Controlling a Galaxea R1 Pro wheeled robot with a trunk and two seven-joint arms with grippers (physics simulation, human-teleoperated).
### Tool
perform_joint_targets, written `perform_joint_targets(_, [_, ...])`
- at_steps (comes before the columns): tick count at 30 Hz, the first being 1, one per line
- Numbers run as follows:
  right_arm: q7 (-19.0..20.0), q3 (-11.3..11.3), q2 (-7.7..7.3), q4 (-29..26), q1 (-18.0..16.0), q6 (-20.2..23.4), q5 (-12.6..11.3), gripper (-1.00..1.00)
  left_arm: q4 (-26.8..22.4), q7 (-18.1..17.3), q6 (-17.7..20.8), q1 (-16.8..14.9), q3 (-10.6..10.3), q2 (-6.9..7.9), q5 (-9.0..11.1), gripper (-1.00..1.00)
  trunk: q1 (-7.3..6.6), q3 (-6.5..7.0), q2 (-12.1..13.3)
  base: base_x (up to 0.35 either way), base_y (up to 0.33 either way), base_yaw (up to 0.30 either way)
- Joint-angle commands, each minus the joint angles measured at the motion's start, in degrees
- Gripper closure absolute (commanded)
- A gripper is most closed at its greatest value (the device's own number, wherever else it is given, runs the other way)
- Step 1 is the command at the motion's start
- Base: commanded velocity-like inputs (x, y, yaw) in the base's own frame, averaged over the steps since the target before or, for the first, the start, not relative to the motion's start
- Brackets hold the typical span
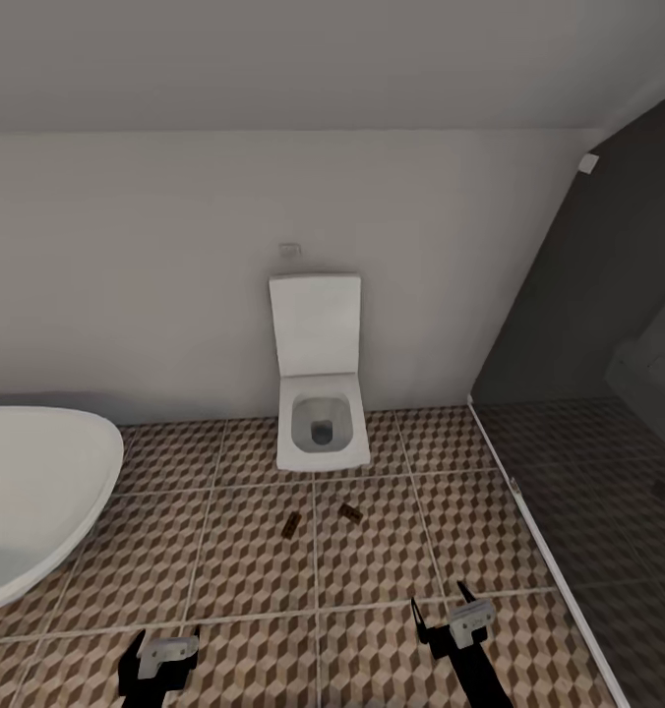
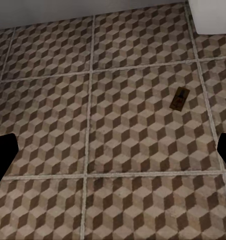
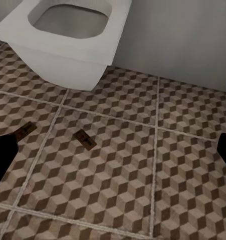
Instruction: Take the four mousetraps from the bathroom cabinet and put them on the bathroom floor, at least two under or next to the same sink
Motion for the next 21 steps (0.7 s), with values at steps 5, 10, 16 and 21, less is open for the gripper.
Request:
perform_joint_targets(5, [-0.6, 0.22, -0.05, 0.03, -0.04, -0.07, 0.49, -1.0, 0.16, 0.55, -0.21, -0.07, -0.5, -0.01, -0.12, -1.0, 0.03, 0.38, -0.09, 0.0, 0.0, 0.0])
perform_joint_targets(10, [-0.6, 0.22, -0.05, 0.03, -0.04, -0.07, 0.49, -1.0, 0.16, 0.59, -0.21, -0.07, -0.5, -0.04, -0.12, -1.0, 0.03, 0.84, -0.09, 0.0, 0.0, 0.0])
perform_joint_targets(16, [-0.6, 0.22, -0.05, 0.03, -0.04, -0.07, 0.49, -1.0, 0.16, 0.59, -0.21, -0.09, -0.5, -0.08, -0.12, -1.0, 0.03, 1.4, -0.09, 0.0, 0.0, 0.0])
perform_joint_targets(21, [-0.6, 0.22, -0.05, 0.03, -0.04, -0.07, 0.49, -1.0, 0.16, 0.6, -0.21, -0.08, -0.5, -0.09, -0.12, -1.0, 0.03, 1.86, -0.09, 0.0, 0.0, 0.0])
